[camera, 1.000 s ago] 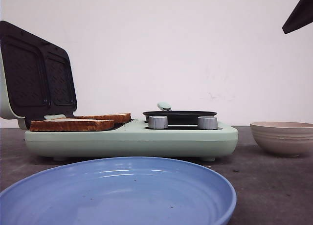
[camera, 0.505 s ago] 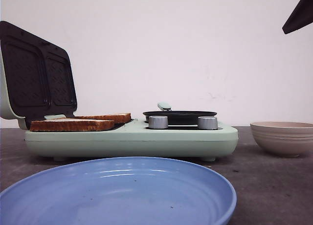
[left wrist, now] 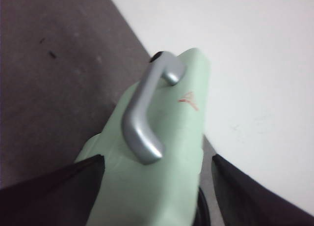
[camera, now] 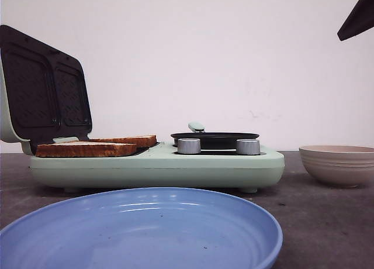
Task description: Make breakfast with bread and shrimp
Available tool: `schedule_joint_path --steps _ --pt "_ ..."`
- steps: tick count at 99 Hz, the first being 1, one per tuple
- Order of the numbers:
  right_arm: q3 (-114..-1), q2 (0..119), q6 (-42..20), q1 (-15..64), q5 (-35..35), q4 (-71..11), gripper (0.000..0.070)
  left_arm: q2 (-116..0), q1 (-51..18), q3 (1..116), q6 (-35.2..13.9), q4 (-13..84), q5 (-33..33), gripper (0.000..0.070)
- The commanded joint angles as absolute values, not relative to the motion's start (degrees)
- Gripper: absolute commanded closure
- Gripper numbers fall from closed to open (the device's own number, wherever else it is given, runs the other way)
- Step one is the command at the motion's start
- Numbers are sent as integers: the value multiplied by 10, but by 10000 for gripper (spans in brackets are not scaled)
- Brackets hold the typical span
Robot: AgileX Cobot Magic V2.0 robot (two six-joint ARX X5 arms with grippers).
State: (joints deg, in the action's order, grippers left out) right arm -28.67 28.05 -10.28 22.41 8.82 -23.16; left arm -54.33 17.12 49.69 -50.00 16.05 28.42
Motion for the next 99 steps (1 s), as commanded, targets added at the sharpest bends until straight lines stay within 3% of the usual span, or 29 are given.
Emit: schedule_joint_path --steps 1,99 --pt "-292 283 -96 226 88 -227 249 -556 172 499 -486 149 285 307" --pt "-292 283 -97 226 88 -227 249 -697 134 500 -551 3 282 307"
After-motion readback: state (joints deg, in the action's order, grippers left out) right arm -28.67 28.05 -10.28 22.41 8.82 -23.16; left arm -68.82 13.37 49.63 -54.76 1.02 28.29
